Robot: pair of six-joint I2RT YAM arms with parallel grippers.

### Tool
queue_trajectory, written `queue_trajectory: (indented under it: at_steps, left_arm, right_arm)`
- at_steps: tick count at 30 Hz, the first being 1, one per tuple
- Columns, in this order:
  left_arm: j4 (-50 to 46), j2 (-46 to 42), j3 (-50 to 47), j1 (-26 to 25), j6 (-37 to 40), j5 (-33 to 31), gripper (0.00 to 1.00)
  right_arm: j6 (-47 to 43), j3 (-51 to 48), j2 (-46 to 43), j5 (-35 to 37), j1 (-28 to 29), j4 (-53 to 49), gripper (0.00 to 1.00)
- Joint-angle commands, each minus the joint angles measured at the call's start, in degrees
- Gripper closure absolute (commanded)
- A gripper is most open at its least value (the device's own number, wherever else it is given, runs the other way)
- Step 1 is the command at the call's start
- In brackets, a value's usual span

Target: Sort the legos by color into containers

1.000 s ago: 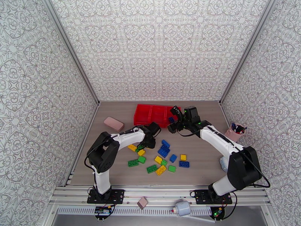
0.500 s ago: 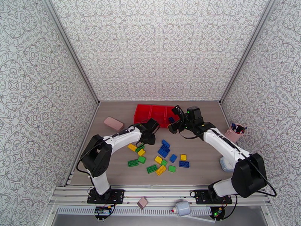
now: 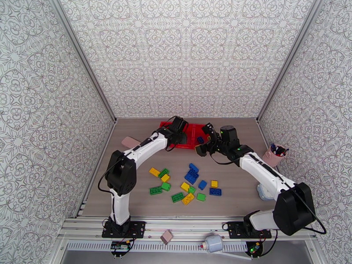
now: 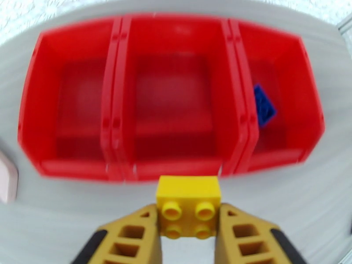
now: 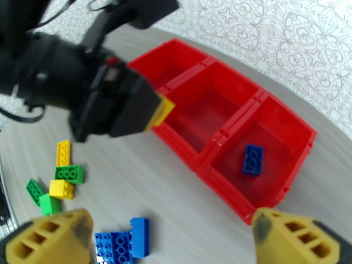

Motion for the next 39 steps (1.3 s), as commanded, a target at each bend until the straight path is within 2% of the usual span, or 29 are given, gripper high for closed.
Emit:
queue_trajectory:
  at_steps: [1, 6, 9, 12, 14, 20, 25, 31, 36, 39]
  left_arm:
    - [0.7, 5.27, 5.81, 1.21, 2.0, -0.7, 0.69]
    - [-1.97, 13.56, 15.54, 2.13, 2.53, -0.08, 0.69]
    - [-3.51, 15.33, 19.93, 2.12, 2.72, 0.36, 0.6]
    - [-2.71, 13.15, 18.65, 1.85, 2.99, 0.02, 0.49]
    - [-1.88, 11.12, 15.09, 1.92, 2.91, 0.01, 0.42]
    - [1.25, -2.28, 0.58, 2.11, 0.77, -0.89, 0.22]
    - [1.43, -14.38, -13.11, 1.8, -4.67, -3.89, 0.02]
    - [-1.46, -26.71, -26.97, 2.0, -13.9, -7.37, 0.0]
    - [-7.2, -32.76, -33.86, 3.13, -23.4, -6.35, 0.0]
    - [-10.56, -34.07, -37.12, 3.48, -31.07, -3.46, 0.0]
  right_arm:
    - [1.85, -1.56, -1.31, -1.87, -0.43, 1.97, 0.0]
    - [1.98, -1.69, -1.43, -1.97, -0.45, 1.99, 0.0]
    - [1.77, -1.56, -1.58, -1.63, -0.47, 1.43, 0.0]
    - [1.41, -1.54, -1.5, -1.4, -0.38, 0.87, 0.0]
    - [1.41, -1.53, -1.28, -1.68, -0.4, 0.85, 0.0]
    - [1.5, -1.6, -0.36, -1.7, 0.94, 0.77, 0.0]
    - [0.63, -1.44, 1.05, -1.45, 4.26, 0.75, 0.0]
    - [1.55, -0.87, 3.65, 0.46, 10.52, 0.66, 0.0]
    - [3.44, -0.84, 6.42, 2.07, 16.02, 0.68, 0.0]
    - [4.97, -1.19, 7.58, 1.67, 17.52, 1.64, 0.0]
